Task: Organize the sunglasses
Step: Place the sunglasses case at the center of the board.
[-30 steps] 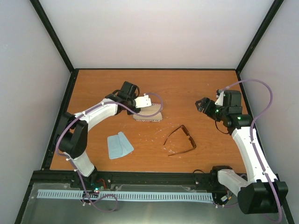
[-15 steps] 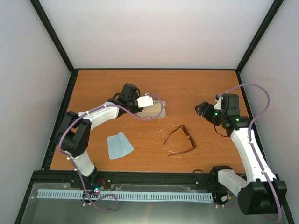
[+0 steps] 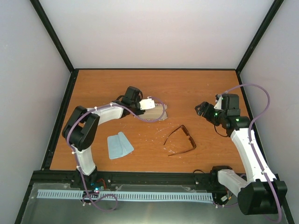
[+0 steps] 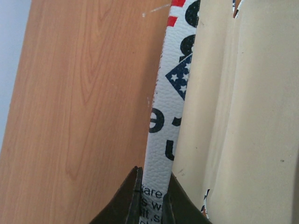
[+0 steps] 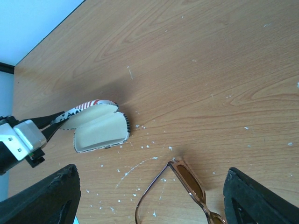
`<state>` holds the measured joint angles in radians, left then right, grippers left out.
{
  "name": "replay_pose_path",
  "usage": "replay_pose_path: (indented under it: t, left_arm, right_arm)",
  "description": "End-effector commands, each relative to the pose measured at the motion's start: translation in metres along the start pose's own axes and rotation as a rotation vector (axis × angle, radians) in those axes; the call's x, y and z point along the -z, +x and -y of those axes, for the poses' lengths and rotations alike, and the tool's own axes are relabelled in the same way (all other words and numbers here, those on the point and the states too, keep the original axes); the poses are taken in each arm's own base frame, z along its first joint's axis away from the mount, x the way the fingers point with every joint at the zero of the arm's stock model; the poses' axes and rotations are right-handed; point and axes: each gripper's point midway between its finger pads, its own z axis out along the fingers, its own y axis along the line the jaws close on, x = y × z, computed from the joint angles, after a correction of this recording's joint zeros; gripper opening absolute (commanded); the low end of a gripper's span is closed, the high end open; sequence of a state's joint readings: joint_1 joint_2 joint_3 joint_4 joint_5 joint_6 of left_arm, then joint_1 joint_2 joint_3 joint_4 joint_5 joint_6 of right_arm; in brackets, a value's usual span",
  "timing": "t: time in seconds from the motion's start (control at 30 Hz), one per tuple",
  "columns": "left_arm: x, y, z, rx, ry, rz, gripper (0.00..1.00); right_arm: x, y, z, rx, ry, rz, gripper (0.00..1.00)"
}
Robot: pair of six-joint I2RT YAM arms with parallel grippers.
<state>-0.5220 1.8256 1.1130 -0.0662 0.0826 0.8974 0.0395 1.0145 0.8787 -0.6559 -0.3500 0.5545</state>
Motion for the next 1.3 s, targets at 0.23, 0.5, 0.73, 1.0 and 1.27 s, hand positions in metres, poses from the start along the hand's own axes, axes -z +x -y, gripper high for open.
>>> replay_pose_path:
  t: [0.23,0.5,0.73,1.0,1.27]
  left_arm:
    - [-0.031,-0.008,-0.019,-0.06,-0.077,0.013,0.1]
    - [-0.049,-0.001,-0.037,-0.074,-0.142,-0.017,0.09]
    - [-0.038,-0.006,-0.047,-0.052,-0.155,-0.002,0.46]
    - [-0.004,-0.021,-0.059,0.01,-0.184,0.039,0.78]
    - [0.093,-0.036,-0.106,0.264,-0.25,0.079,0.77]
  right_arm:
    - [0.012,-0.009,-0.005,0.005,-0.003,0.048,0.81]
    - [0.014,-0.007,-0.003,-0.002,0.003,0.058,0.81]
    - [0.013,-0.003,-0.002,-0.013,-0.003,0.053,0.81]
    - [0.014,-0.006,-0.006,-0.006,-0.019,0.053,0.81]
    - [-0.006,0.023,-0.047,0.136,-0.074,-0.095,0.78]
